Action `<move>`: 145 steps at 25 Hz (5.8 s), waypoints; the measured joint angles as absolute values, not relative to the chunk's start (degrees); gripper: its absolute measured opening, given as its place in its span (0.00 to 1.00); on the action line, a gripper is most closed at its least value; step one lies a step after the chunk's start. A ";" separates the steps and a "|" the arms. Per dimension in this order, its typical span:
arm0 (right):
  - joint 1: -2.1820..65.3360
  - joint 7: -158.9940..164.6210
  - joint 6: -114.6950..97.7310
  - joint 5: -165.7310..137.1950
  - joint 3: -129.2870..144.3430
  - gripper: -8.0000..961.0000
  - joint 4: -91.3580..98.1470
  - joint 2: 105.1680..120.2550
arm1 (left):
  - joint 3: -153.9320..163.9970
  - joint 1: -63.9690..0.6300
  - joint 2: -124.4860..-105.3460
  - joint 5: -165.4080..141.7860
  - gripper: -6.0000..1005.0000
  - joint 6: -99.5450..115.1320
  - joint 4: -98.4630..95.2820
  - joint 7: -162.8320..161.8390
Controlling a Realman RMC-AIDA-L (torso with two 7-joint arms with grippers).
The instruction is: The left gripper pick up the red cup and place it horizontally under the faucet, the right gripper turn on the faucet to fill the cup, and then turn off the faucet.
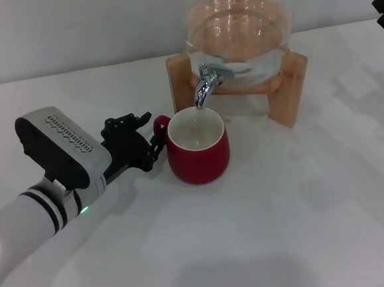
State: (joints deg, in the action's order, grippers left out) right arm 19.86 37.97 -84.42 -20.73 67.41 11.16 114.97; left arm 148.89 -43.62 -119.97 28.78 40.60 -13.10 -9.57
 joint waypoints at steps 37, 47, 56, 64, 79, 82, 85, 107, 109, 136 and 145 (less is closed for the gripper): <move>19.47 37.93 -84.08 -20.74 67.49 0.87 11.16 114.87 | 148.54 -41.29 -119.90 29.26 0.38 40.62 -13.89 -6.39; 19.42 37.96 -84.03 -20.83 67.67 0.87 11.16 114.95 | 145.65 -38.86 -119.90 29.32 0.38 40.61 -15.38 -3.04; 19.42 37.97 -84.06 -20.90 67.67 0.87 11.09 114.96 | 143.38 -38.16 -119.88 29.41 0.38 40.64 -15.38 -1.76; 19.43 37.97 -84.05 -20.92 67.67 0.87 11.14 114.91 | 139.54 -36.61 -119.88 29.46 0.38 41.26 -15.62 0.67; 19.66 38.35 -83.93 -20.91 67.67 0.87 11.16 114.82 | 126.94 -29.02 -119.76 29.54 0.38 51.91 -17.67 5.93; 19.68 38.47 -83.92 -20.91 67.67 0.87 11.16 114.78 | 124.56 -27.27 -119.74 29.55 0.38 55.39 -17.71 5.85; 19.74 38.54 -83.87 -20.91 67.67 0.87 11.16 114.78 | 122.23 -25.59 -119.79 30.10 0.38 58.46 -18.07 5.55; 18.30 43.53 -88.34 -21.98 79.77 0.87 11.02 114.78 | 121.75 -16.14 -119.91 43.40 0.38 76.75 -18.29 5.03; 18.15 43.76 -89.10 -22.30 81.91 0.87 11.13 114.85 | 121.80 -15.99 -119.91 43.46 0.38 76.81 -18.25 4.65; 24.84 48.17 -84.14 -24.82 93.02 0.87 11.95 115.22 | 122.99 -16.04 -119.71 42.98 0.41 75.47 -16.72 2.08; 26.59 49.01 -83.32 -25.24 94.44 0.87 11.96 115.35 | 123.47 -16.75 -119.71 43.12 0.42 74.62 -15.50 2.08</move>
State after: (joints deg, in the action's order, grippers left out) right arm 26.59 49.01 -83.32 -25.24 94.44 11.96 115.35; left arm 123.47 -16.75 -119.71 43.12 74.62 -15.50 2.08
